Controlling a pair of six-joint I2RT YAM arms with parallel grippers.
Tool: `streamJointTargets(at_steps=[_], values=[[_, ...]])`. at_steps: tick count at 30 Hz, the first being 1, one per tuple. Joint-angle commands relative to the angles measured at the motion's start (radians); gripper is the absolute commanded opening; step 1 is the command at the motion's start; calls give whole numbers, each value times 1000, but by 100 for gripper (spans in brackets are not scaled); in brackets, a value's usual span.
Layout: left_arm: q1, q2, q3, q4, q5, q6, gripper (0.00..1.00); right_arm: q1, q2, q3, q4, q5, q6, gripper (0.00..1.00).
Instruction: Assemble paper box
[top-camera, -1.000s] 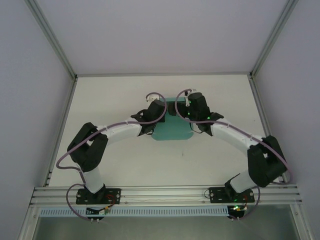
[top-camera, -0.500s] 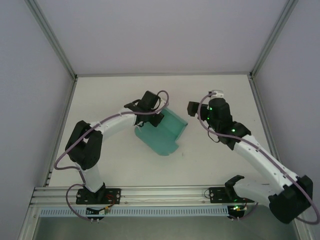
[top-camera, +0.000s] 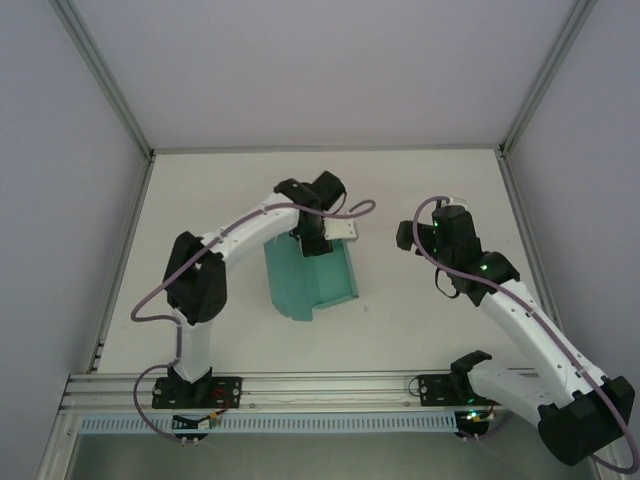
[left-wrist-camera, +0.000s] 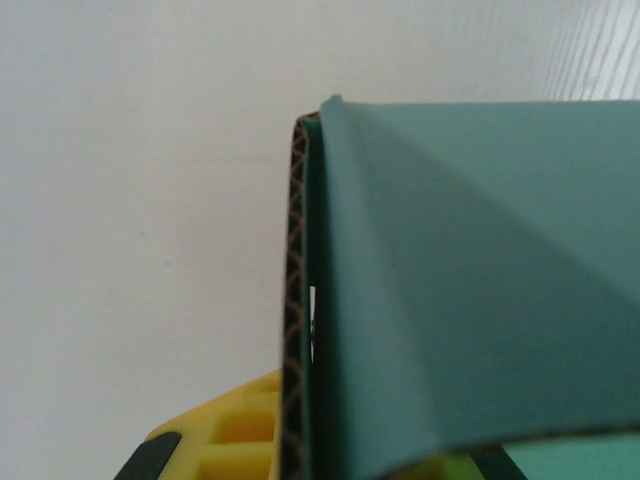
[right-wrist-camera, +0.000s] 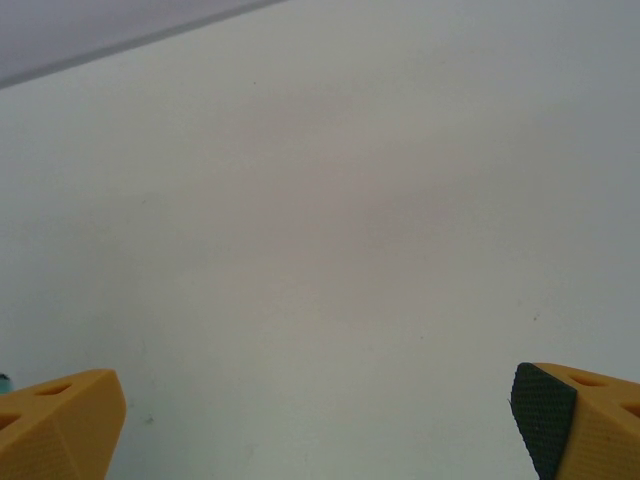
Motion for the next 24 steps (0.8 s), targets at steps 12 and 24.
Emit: streamJointTargets(at_steps=[12,24], values=[[-68,224,57,-24,-366,-48,14,-23,15,-9,-40,-10,12,100],[-70,130,40,-37,-211,-23,51,-30,11,-26,-22,-39,1,100]])
